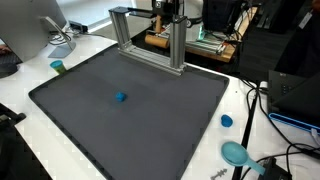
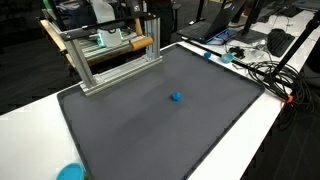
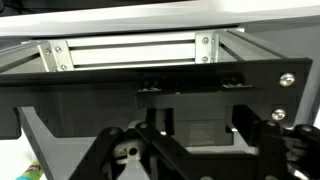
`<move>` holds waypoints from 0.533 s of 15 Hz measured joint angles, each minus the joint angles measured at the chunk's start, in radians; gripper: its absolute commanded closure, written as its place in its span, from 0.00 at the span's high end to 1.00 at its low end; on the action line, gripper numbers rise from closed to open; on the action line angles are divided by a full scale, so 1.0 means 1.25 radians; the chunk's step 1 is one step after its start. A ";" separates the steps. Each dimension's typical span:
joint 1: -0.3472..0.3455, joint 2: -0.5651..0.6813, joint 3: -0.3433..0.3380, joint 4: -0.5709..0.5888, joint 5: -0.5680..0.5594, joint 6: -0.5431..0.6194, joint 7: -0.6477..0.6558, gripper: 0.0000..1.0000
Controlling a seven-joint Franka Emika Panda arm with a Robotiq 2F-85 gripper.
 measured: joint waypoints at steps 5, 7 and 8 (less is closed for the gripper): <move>0.002 -0.002 0.015 -0.005 -0.002 0.047 0.001 0.67; -0.001 -0.001 0.020 -0.005 -0.006 0.054 0.002 0.70; -0.002 0.001 0.022 -0.005 -0.008 0.053 0.002 0.70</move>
